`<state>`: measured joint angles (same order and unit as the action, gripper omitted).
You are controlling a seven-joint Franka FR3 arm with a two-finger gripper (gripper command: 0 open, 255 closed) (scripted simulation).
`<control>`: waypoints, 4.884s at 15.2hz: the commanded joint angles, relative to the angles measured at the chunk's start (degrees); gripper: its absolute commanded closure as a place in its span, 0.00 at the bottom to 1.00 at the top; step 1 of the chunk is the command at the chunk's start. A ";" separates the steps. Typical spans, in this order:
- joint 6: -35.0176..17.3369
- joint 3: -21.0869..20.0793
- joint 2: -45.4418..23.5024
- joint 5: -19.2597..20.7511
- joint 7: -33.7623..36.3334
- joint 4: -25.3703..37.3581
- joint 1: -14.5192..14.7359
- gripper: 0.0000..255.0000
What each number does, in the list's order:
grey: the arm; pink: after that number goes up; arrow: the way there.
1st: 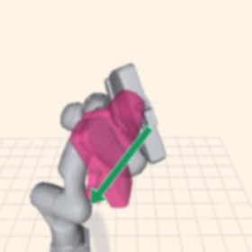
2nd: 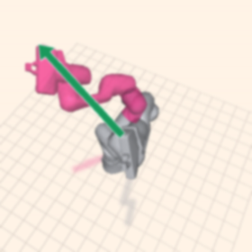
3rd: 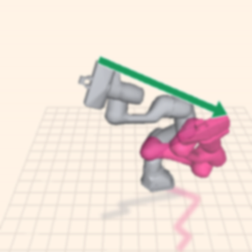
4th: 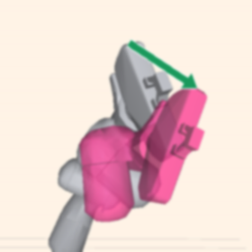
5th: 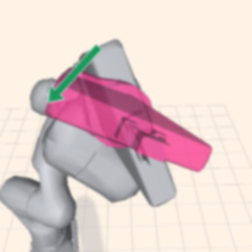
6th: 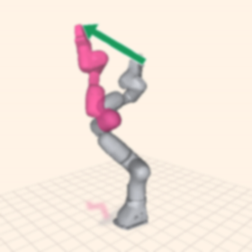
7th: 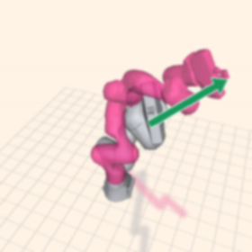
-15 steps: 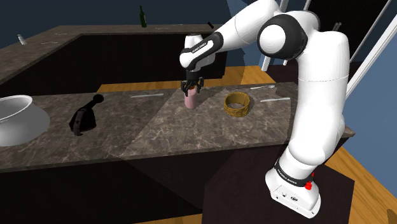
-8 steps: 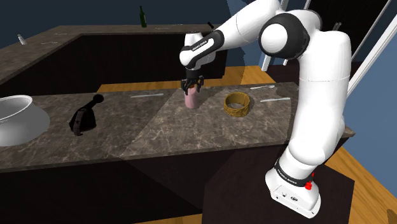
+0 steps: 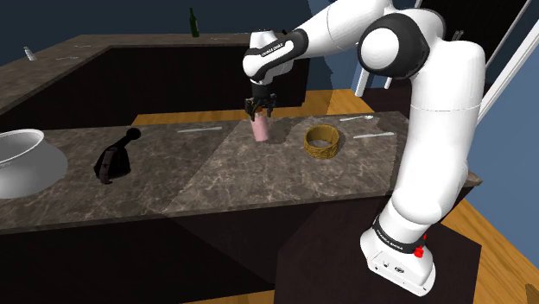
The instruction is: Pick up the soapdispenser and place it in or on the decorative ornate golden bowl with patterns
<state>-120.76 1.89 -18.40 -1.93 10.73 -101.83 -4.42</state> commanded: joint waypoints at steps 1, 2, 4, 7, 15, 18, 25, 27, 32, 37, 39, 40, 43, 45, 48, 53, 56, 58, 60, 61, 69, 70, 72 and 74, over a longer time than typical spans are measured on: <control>1.31 0.04 0.67 0.03 -0.05 0.63 -0.05 1.00; 1.98 0.05 0.96 0.05 -0.02 1.01 -0.05 1.00; 3.34 0.06 1.48 0.09 0.02 1.87 -0.05 1.00; 5.42 0.08 2.15 0.14 0.08 3.27 -0.04 1.00; 11.10 0.11 3.50 0.25 0.23 7.60 -0.05 1.00; 13.30 0.12 3.82 0.28 0.28 9.49 -0.06 1.00; 14.10 1.08 9.71 0.32 -2.09 4.35 -1.46 1.00; 13.24 1.81 13.24 0.42 -3.76 -0.07 -2.40 1.00; 11.95 4.05 21.36 1.05 -8.15 -9.54 -4.71 1.00; 11.69 6.78 28.64 2.32 -12.79 -17.08 -7.15 1.00; 11.82 8.01 31.32 3.02 -14.72 -19.61 -8.18 1.00; 11.92 8.65 32.61 3.40 -15.70 -20.78 -8.72 1.00; 12.40 10.65 36.26 4.70 -18.73 -23.87 -10.40 1.00; 12.82 12.08 38.51 5.68 -20.81 -25.61 -11.58 1.00; 11.47 12.86 39.25 6.17 -21.82 -27.66 -12.16 1.00; 7.50 13.17 38.46 6.19 -21.95 -30.85 -12.21 1.00; 5.09 13.37 37.82 6.17 -22.05 -32.63 -12.22 1.00; 3.46 13.51 37.32 6.14 -22.14 -33.76 -12.23 1.00; 1.83 13.65 36.76 6.09 -22.23 -34.85 -12.22 1.00; 1.00 13.72 36.46 6.06 -22.29 -35.38 -12.23 1.00; 0.17 13.78 36.13 6.02 -22.35 -35.89 -12.24 1.00; 0.18 13.78 36.15 6.03 -22.36 -35.91 -12.24 0.00; 0.16 13.80 36.14 6.03 -22.37 -35.91 -12.25 0.00; 0.15 13.80 36.13 6.02 -22.38 -35.90 -12.25 0.00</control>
<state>-120.61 15.69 17.73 4.09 -11.64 -137.73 -16.67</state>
